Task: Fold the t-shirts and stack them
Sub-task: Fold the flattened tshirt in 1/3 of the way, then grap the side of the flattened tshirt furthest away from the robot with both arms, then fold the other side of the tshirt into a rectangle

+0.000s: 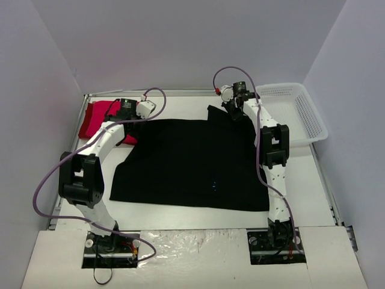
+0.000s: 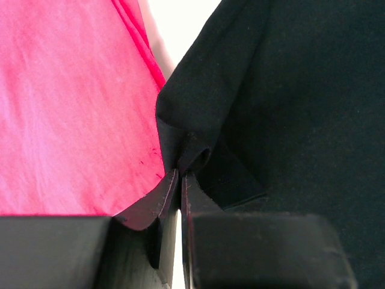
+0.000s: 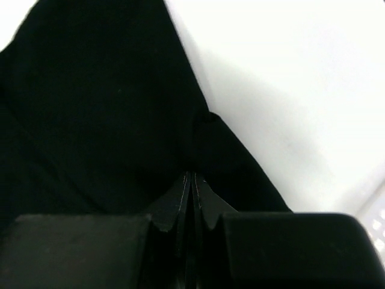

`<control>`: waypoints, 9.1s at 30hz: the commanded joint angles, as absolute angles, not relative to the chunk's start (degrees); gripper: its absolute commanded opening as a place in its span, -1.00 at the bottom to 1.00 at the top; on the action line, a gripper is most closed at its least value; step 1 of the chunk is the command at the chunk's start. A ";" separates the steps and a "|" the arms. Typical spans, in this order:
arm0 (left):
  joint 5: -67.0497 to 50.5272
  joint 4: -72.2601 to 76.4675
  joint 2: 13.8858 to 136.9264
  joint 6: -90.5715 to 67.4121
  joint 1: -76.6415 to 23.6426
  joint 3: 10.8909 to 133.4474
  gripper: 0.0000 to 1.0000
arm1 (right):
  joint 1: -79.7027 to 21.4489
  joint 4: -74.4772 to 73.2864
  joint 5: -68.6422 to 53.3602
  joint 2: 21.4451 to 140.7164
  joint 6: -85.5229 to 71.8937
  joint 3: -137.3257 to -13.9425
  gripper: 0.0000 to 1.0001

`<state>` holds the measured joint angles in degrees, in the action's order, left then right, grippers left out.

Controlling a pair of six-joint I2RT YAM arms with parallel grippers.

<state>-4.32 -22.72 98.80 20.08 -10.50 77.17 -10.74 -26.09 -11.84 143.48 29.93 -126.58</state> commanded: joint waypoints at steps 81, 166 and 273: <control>-6.50 -21.01 92.46 18.72 -11.51 74.18 -0.95 | -12.57 -28.74 -9.67 118.31 31.64 -95.89 -0.09; -8.96 -22.41 92.02 18.81 -11.51 74.18 -0.95 | -10.28 -32.43 -12.30 108.46 31.90 -86.40 -0.30; -8.00 -16.44 63.56 42.36 -8.09 49.94 -0.95 | -8.17 -40.87 -9.05 83.15 28.92 -73.66 -1.00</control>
<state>-7.44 -19.25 67.18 39.94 -8.58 51.16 -8.29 -38.81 -9.80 86.17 29.87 -75.37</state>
